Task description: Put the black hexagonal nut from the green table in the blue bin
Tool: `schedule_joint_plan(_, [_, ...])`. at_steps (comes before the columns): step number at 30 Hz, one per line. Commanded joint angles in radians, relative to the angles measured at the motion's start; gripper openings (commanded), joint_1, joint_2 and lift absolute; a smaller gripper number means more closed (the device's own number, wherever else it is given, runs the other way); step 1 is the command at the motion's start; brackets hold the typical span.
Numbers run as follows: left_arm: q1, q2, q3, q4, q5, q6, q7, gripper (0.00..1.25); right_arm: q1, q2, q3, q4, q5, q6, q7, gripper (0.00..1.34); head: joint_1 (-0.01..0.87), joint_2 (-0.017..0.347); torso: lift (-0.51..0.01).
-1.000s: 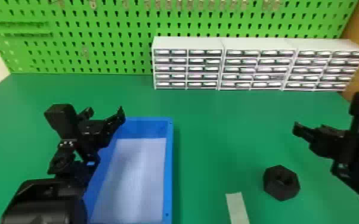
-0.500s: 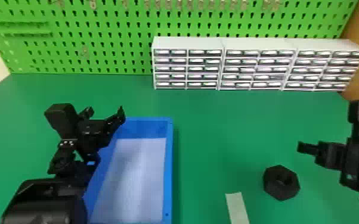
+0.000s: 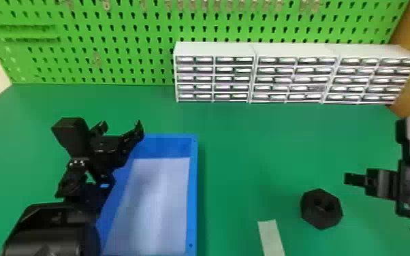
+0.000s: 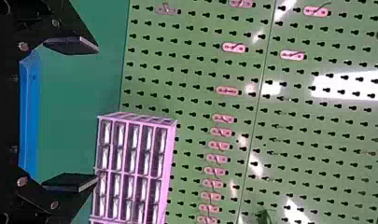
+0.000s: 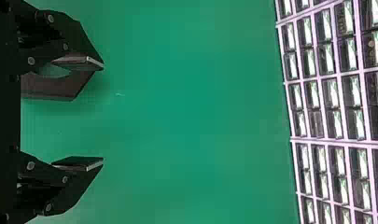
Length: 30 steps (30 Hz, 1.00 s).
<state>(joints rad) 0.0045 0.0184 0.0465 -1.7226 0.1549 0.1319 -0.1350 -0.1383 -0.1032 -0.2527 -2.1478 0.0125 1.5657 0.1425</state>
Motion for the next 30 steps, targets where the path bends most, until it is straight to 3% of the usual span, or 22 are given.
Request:
schedule_joint_plan(1, [0.000,0.000,-0.002,0.000,0.000,0.000,0.000,0.96,-0.001,-0.006,0.004,0.019,-0.008,0.007,0.000,0.80,0.686,0.051,-0.097])
schedule_joint_plan(15, [-0.003,0.000,-0.004,0.000,-0.003,0.000,0.000,0.96,0.003,-0.023,0.027,0.157,-0.105,0.007,0.000,0.80,0.686,0.051,-0.097])
schedule_joint_plan(30, [-0.003,0.000,-0.002,0.003,-0.001,0.000,0.000,0.96,0.009,-0.024,0.035,0.189,-0.117,-0.015,0.000,0.80,0.686,0.051,-0.097])
